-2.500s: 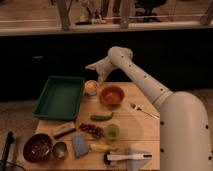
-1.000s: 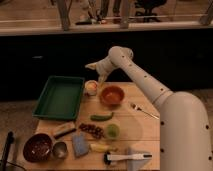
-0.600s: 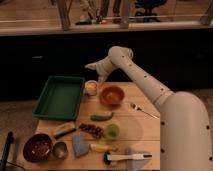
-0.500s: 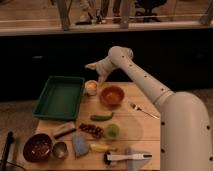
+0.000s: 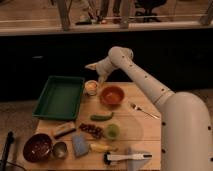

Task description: Place apple in paper cup

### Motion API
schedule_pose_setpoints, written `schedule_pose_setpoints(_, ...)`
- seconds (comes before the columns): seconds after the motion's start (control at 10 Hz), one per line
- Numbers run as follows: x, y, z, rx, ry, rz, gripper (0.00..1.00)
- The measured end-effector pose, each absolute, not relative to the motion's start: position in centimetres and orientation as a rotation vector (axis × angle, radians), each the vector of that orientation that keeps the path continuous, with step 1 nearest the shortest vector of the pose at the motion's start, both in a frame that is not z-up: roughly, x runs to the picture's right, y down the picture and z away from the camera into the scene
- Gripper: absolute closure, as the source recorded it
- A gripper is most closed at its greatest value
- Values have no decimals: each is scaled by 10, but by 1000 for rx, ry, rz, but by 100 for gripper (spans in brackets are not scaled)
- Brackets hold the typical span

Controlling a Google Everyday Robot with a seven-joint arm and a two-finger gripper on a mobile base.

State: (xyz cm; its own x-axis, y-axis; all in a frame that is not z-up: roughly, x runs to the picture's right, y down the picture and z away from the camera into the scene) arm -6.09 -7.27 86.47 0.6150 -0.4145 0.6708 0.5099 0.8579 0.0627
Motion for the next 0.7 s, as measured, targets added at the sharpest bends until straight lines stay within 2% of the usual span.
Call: schedule_pose_setpoints(0.7,-61,-71,862,-129,-741,-538,20)
